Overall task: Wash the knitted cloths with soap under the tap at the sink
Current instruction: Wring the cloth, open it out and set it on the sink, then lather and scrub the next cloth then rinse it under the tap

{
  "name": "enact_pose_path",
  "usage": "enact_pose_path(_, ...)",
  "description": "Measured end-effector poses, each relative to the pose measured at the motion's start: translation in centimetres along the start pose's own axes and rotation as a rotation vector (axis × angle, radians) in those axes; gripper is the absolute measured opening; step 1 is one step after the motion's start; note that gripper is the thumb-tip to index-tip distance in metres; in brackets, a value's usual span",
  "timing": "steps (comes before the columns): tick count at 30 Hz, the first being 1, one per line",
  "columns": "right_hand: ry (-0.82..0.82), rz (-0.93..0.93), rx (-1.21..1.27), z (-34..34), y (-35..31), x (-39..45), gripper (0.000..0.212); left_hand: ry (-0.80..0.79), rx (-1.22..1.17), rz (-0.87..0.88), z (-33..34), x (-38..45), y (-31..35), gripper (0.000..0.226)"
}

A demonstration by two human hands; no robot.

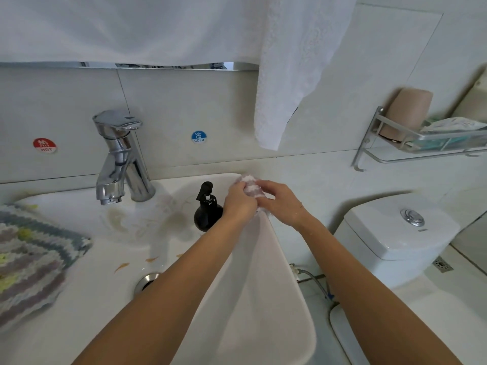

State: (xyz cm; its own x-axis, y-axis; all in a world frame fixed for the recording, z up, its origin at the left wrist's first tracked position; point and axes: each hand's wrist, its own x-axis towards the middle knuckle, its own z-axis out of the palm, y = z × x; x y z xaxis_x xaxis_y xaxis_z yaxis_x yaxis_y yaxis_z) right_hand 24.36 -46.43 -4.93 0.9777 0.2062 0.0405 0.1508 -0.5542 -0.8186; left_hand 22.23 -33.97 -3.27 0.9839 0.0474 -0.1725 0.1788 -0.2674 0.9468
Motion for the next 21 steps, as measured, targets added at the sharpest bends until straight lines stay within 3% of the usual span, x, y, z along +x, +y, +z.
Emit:
enact_pose_path(5, 0.173, -0.054, 0.022, -0.7, -2.2, -3.1, 0.028, -0.055, -0.014, 0.125, -1.0, -3.2, 0.2, 0.052)
enact_pose_path(9, 0.153, -0.161, 0.023, -0.3, -4.2, -6.2, 0.019, -0.141, 0.123, 0.195, -4.2, -6.7, -0.3, 0.059)
enact_pose_path(14, -0.003, -0.181, -0.002, 3.0, -6.6, -8.7, 0.019, -0.224, 0.256, 0.135, -10.8, -10.9, -3.8, 0.042)
enact_pose_path(17, -0.172, -0.198, -0.160, 6.5, -8.2, -8.8, 0.017, -0.226, 0.335, 0.049, -15.8, -13.0, -6.0, 0.026)
enact_pose_path(21, -0.429, -0.245, -0.313, 12.0, -10.4, -8.0, 0.023, -0.058, 0.371, -0.007, -23.1, -15.3, -8.4, 0.018)
